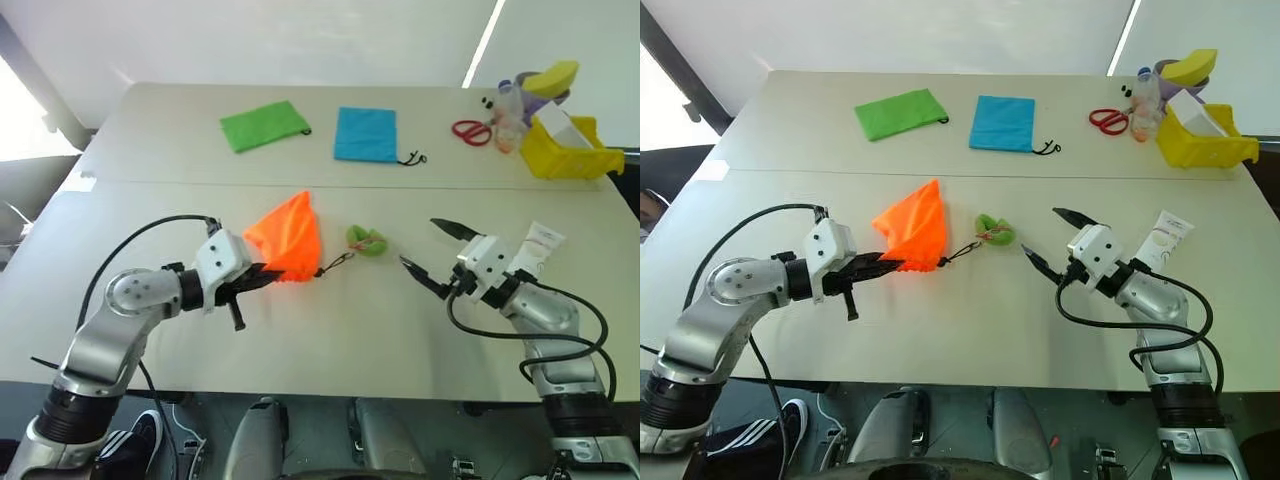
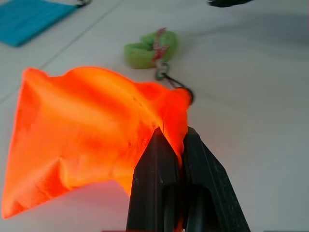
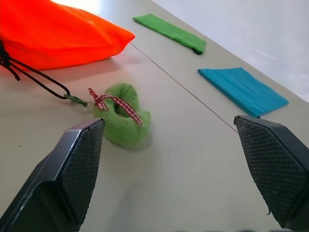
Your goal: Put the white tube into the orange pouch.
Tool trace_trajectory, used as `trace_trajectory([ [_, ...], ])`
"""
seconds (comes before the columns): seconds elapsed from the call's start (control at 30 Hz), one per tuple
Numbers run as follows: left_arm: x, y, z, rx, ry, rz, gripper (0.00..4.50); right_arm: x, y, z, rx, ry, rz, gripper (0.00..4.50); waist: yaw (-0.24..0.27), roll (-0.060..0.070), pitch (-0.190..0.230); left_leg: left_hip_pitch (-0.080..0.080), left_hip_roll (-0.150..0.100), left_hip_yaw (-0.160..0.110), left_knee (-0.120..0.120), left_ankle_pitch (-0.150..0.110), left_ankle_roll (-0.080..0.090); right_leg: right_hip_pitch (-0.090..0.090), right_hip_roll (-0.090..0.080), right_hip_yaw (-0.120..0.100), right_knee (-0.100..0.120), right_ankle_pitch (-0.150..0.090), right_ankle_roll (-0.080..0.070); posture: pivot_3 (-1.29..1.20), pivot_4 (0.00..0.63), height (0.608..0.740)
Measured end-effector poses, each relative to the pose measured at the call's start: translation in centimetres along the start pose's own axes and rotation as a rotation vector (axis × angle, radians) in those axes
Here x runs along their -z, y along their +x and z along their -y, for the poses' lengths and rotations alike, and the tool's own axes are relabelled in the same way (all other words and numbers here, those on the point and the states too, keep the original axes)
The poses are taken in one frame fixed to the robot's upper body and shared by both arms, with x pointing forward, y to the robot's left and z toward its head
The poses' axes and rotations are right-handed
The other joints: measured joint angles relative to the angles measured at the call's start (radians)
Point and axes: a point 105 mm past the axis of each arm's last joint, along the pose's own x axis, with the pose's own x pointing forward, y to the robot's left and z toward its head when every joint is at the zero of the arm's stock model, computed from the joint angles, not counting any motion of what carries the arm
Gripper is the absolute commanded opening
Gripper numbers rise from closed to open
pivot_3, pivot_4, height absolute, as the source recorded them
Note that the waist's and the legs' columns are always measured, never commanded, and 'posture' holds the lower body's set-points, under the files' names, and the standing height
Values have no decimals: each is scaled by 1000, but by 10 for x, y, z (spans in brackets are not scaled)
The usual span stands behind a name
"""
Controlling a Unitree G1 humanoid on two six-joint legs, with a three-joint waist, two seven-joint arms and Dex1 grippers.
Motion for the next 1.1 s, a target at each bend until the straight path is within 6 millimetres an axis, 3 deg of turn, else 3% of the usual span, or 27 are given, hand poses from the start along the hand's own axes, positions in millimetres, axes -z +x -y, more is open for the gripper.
trace_trajectory([
  [0.1, 9, 5, -6, -51, 40, -12, 75, 2, -1, -1, -1, 1, -6, 4500, -3, 0, 0, 0, 0, 2, 1, 0, 0, 0, -1, 1, 0, 0, 0, 0, 150, 740],
  [0.37, 18, 18, 2, -40, 193, 10, 75, 8, -13, -2, 24, 83, -50, 4500, -2, 0, 0, 0, 0, 2, 1, 0, 0, 0, -1, 2, 0, 0, 0, 0, 150, 740],
  [0.5, 21, 19, 6, -27, 182, 21, 75, -4, -29, 15, 148, 175, -37, 4500, -1, 0, 0, -1, 0, 2, 1, 0, 0, 0, -1, 2, 0, 0, 0, 0, 150, 740],
  [0.6, 24, 20, 10, -26, 160, 37, 75, -12, -44, 29, 350, 203, -41, 4500, -1, 0, 0, 0, 1, 2, 1, 0, 0, 0, -1, 2, 0, 0, 0, 0, 150, 740],
  [0.87, 29, 24, 13, -24, 123, 58, 75, 25, -101, 32, 822, 289, -315, 4500, -8, 1, -1, 1, 1, 6, 1, 0, 0, -1, -1, 4, 0, 0, -2, 0, 150, 740],
  [1.1, 32, 26, 13, -17, 118, 64, 75, 41, -95, 42, 905, 396, -450, 4500, -6, 1, -1, 1, 1, 8, 3, 2, 4, -1, -1, 5, 0, 2, -6, 0, 150, 740],
])
